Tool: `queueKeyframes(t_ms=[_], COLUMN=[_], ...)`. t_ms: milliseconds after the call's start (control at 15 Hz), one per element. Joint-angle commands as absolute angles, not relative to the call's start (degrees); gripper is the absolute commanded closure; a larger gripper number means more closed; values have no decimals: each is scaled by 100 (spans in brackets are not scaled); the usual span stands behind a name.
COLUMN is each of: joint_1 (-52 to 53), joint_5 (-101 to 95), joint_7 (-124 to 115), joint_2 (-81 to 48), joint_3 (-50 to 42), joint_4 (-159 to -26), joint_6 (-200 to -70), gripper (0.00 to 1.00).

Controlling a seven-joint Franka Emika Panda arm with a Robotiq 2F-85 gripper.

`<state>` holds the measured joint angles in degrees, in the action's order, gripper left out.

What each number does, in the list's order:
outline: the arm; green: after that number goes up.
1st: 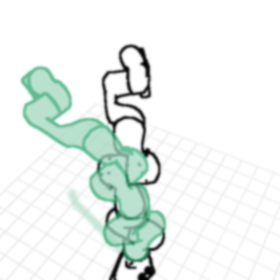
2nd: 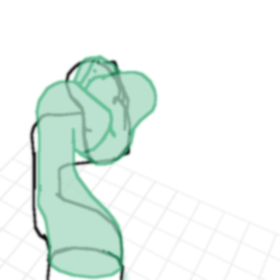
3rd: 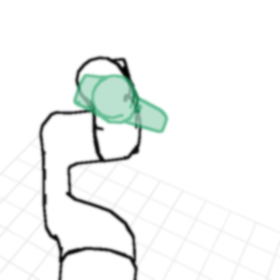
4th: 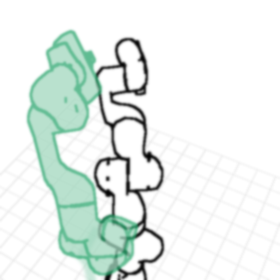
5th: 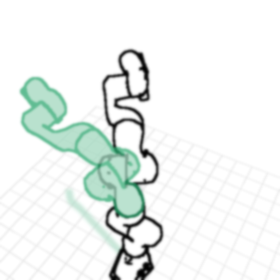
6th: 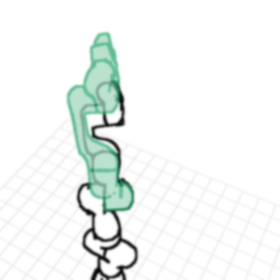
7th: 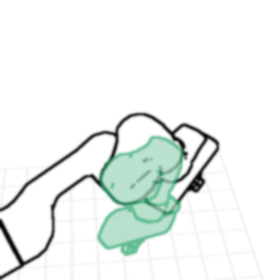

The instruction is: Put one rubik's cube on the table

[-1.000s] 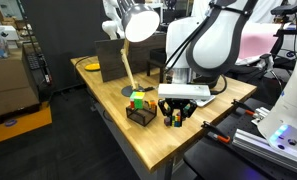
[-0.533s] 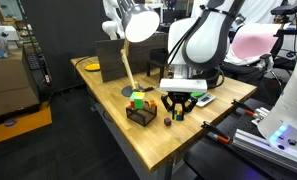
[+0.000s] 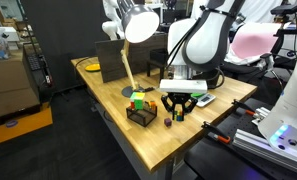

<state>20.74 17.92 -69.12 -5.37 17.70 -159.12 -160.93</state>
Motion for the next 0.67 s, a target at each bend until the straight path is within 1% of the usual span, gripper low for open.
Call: queueKeyframes(t_ms=[0, 600], joint_1=[1932, 803], joint_5=[1656, 2257], joint_7=[-7150, -7096], joint_2=[-636, -834], joint_3=[1579, 523], joint_4=[-15911, -15907], joint_6=[-16263, -16577], gripper=[92, 92])
